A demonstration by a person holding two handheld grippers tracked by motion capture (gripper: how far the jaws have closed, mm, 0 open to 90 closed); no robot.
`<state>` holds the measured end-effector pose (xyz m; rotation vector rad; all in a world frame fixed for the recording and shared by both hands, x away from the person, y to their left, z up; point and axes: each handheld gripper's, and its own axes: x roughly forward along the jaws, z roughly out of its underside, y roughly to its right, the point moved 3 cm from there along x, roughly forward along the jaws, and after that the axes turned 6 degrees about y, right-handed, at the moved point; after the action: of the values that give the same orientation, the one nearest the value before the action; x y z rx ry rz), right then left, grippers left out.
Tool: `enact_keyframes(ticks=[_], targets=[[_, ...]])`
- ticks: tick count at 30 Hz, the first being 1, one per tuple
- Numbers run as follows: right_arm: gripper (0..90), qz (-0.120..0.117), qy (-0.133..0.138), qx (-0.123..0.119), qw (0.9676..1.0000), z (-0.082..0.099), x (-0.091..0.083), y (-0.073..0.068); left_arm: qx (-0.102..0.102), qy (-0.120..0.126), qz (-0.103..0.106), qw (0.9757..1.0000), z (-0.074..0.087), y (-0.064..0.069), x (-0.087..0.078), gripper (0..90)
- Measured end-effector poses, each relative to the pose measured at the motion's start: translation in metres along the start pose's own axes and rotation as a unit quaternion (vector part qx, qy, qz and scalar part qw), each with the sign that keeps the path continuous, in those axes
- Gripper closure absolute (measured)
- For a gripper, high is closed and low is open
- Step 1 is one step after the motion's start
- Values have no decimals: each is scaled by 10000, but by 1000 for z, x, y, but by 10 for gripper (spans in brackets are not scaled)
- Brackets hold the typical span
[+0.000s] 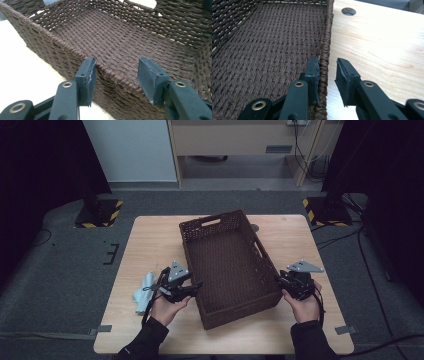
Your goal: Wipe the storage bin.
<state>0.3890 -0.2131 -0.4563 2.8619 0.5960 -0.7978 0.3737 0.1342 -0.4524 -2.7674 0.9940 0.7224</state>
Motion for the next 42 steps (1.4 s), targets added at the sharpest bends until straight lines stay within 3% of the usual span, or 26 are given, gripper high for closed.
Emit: enact_keyframes(ticks=[6, 13, 17, 26, 30, 33, 36, 42], targets=[[728, 270, 11, -11, 9996, -2, 7, 9, 148, 23, 137, 9998, -2, 9, 1, 455], [760, 231, 70, 7, 9997, -3, -4, 9, 147, 184, 179, 9996, -8, 6, -12, 437], [815, 143, 0, 78, 9999, -2, -4, 9, 9, 233, 145, 9996, -5, -3, -24, 432], [782, 415, 70, 14, 9991, -5, 9, 21, -217, 101, -183, 9995, 15, -33, -33, 420], [741, 439, 86, 45, 9990, -5, 2, 21, -327, 66, -365, 9988, 20, -48, -34, 420], [768, 447, 77, 100, 9989, -5, -3, 22, -394, 2, -459, 9982, 25, -57, -33, 420], [780, 397, 25, 187, 9990, -4, -1, 23, -449, -53, -512, 9977, 29, -61, -30, 419], [763, 597, 108, 15, 9982, -5, 7, 28, -487, -94, -573, 9971, 31, -66, -29, 415]])
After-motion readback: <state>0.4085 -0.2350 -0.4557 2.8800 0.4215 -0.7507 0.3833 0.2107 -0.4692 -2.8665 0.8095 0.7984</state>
